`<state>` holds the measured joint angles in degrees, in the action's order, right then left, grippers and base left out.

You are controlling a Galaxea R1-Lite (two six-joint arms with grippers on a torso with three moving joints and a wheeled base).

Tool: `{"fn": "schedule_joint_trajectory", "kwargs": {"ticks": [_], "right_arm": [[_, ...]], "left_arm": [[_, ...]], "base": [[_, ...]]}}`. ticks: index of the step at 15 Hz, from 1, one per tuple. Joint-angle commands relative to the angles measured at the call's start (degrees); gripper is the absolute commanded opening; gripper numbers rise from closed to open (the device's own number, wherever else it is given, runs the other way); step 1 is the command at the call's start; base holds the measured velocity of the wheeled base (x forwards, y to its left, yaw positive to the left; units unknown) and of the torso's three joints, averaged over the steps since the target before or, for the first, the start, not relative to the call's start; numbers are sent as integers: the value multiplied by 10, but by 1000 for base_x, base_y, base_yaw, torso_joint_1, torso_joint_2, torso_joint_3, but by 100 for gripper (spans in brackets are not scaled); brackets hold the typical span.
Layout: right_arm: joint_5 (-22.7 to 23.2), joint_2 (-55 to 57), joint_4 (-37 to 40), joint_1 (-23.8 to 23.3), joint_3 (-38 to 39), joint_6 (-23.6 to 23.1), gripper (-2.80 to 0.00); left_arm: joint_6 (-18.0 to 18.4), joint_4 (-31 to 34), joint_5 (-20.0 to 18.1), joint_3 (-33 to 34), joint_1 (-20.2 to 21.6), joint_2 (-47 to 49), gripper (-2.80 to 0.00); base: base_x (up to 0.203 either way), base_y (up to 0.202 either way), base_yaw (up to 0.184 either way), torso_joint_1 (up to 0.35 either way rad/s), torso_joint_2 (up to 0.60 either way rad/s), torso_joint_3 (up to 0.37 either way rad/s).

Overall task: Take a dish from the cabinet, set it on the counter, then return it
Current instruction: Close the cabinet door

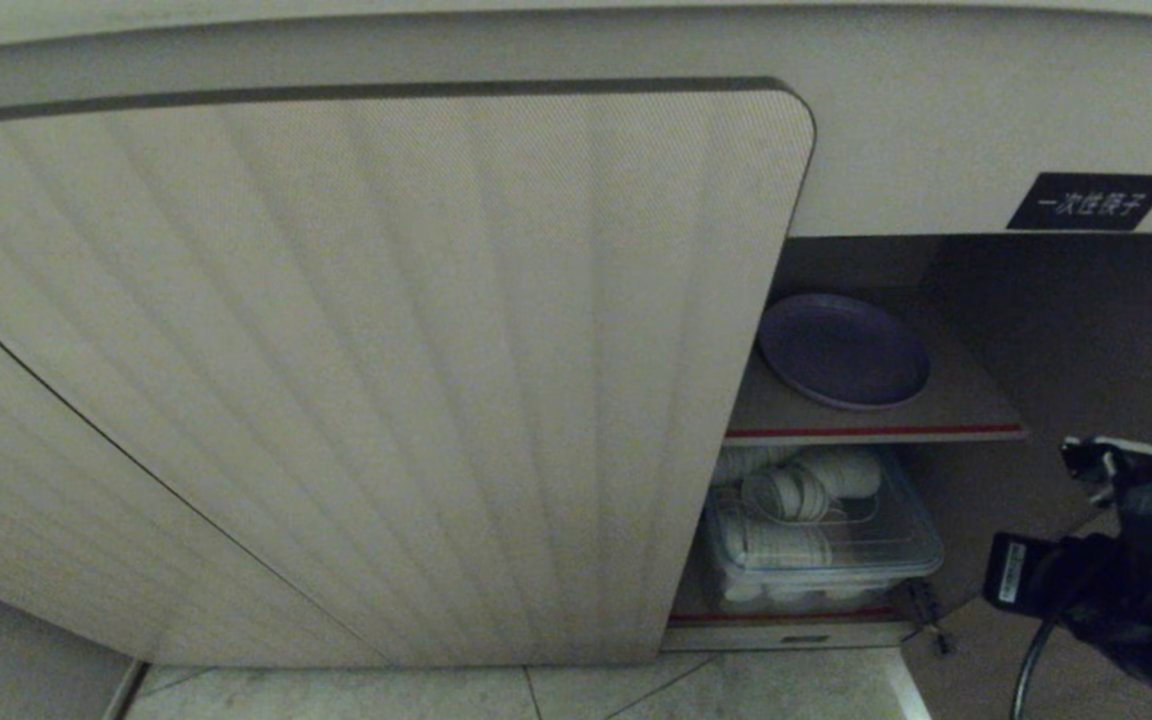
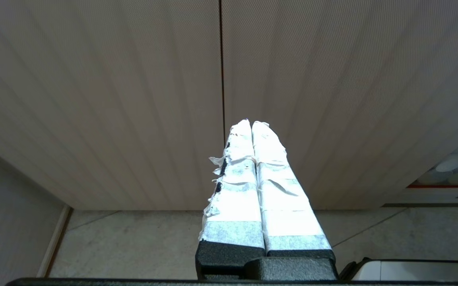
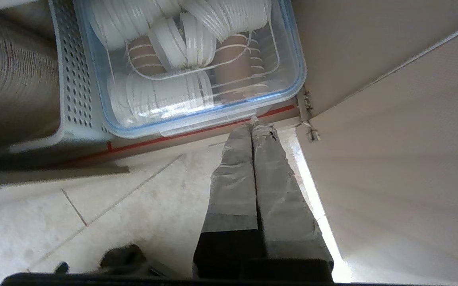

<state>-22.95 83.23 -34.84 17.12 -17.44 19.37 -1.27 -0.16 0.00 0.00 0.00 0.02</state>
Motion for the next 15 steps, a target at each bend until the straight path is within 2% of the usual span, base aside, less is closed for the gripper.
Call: {"fn": "schedule_joint_trajectory", "kwargs": {"ticks": [1,3,5,10,12,15], "right_arm": [[1,-33,-1,0,20,-6,-280],[12,-56,2,0,43,-10,-280],[30,-78,-1,-1,65,-40,-280],[40,-120,-5,-3,115,-92,-280],[66,-146,-15,-14,147,-100,-280],[131,-196,-23,-67,172,-129,-280]], "left_arm": [[-1,0,0,0,0,0,-280],[-1,0,0,0,0,0,-280],[-1,0,0,0,0,0,-280],[-1,0,0,0,0,0,-280],[-1,0,0,0,0,0,-280],[-1,0,0,0,0,0,-280]], "base": [[0,0,0,0,0,0],[0,0,0,0,0,0],[0,0,0,0,0,0],[0,0,0,0,0,0],[0,0,0,0,0,0],[0,0,0,0,0,0]]}}
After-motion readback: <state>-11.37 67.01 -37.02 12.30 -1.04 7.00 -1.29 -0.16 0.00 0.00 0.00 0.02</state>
